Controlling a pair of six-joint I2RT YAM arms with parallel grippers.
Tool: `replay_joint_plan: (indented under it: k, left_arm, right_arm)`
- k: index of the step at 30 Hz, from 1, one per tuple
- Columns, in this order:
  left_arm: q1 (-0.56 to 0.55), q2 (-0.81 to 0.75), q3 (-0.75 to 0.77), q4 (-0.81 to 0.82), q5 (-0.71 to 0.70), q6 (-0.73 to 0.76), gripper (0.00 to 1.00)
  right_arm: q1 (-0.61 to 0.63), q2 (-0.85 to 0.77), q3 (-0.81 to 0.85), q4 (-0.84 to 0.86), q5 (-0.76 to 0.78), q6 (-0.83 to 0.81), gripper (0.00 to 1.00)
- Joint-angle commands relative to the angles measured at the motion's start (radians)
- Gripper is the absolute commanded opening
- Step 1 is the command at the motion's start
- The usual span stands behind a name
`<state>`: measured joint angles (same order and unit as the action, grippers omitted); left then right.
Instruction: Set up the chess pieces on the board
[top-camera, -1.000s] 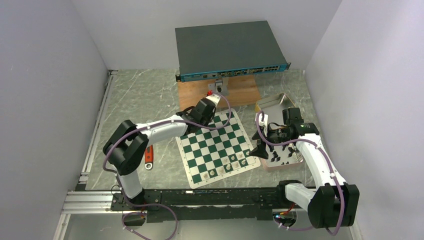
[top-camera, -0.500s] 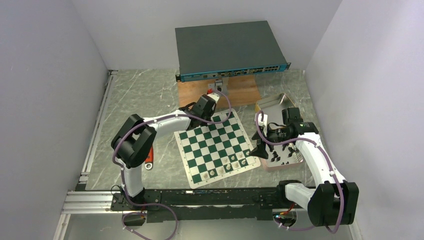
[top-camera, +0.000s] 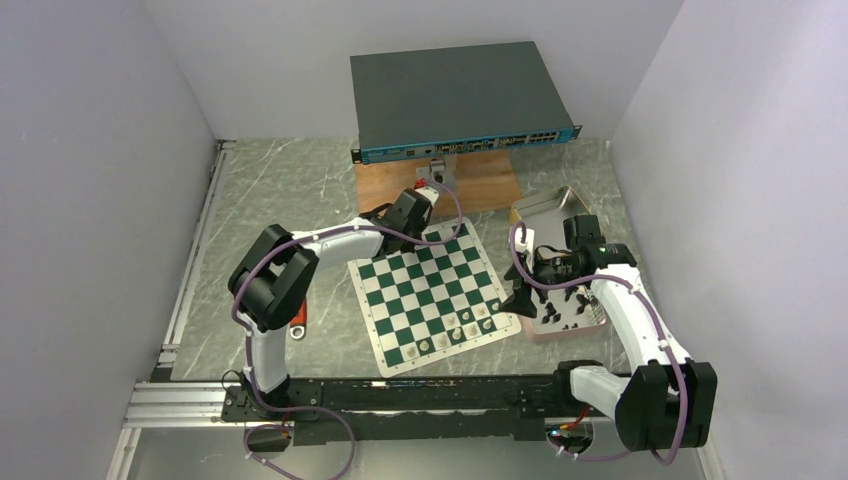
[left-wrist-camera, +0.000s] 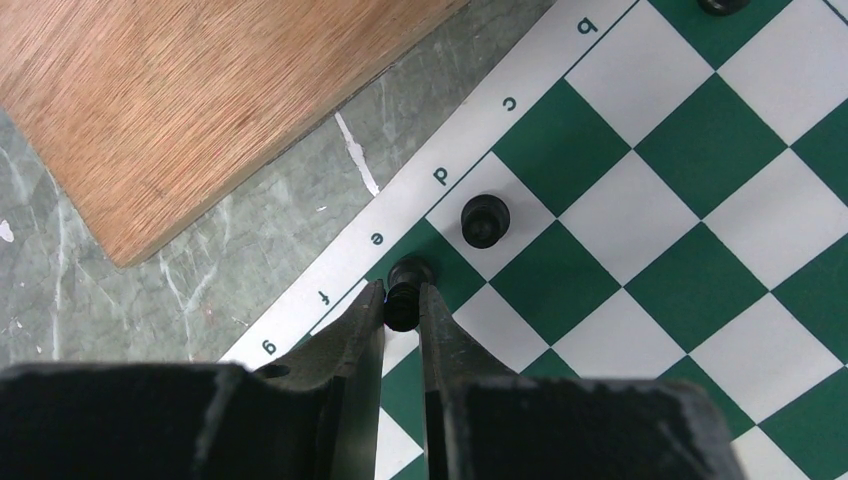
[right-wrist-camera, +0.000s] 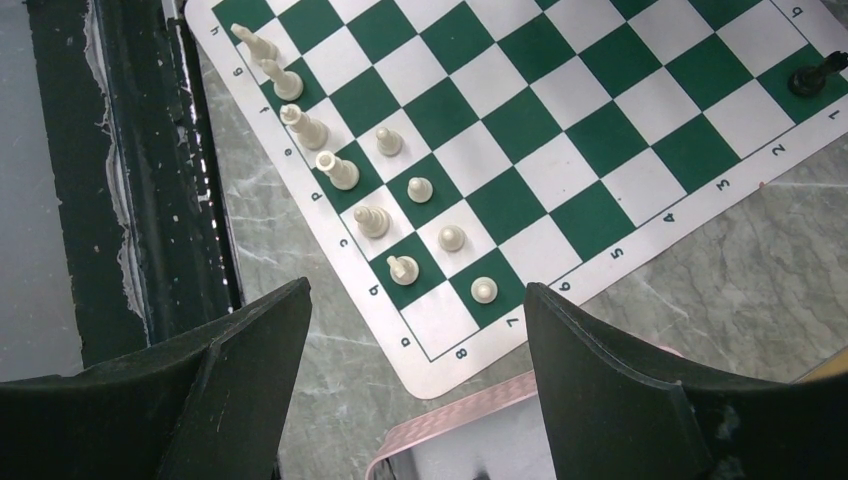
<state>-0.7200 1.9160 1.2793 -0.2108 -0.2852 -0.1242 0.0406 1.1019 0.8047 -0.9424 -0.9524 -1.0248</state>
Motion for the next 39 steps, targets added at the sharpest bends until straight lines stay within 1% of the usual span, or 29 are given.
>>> replay_joint_plan:
  k: [1, 18, 28, 39]
  left_arm:
    - [0.005, 0.007, 0.044, -0.005, 0.018, 0.005, 0.04]
    - [0.010, -0.007, 0.046, -0.030, 0.050, -0.004, 0.05]
    - [0.014, 0.013, 0.060, -0.035, 0.048, -0.002, 0.10]
    - [0.021, 0.020, 0.061, -0.025, 0.064, -0.010, 0.10]
  right_arm:
    - [-0.002, 0.001, 0.033, -0.013, -0.017, -0.023, 0.80]
    - [-0.002, 0.006, 0.034, -0.021, -0.019, -0.032, 0.80]
    - [-0.002, 0.009, 0.034, -0.026, -0.022, -0.035, 0.80]
    - [-0.002, 0.012, 0.036, -0.029, -0.022, -0.038, 0.80]
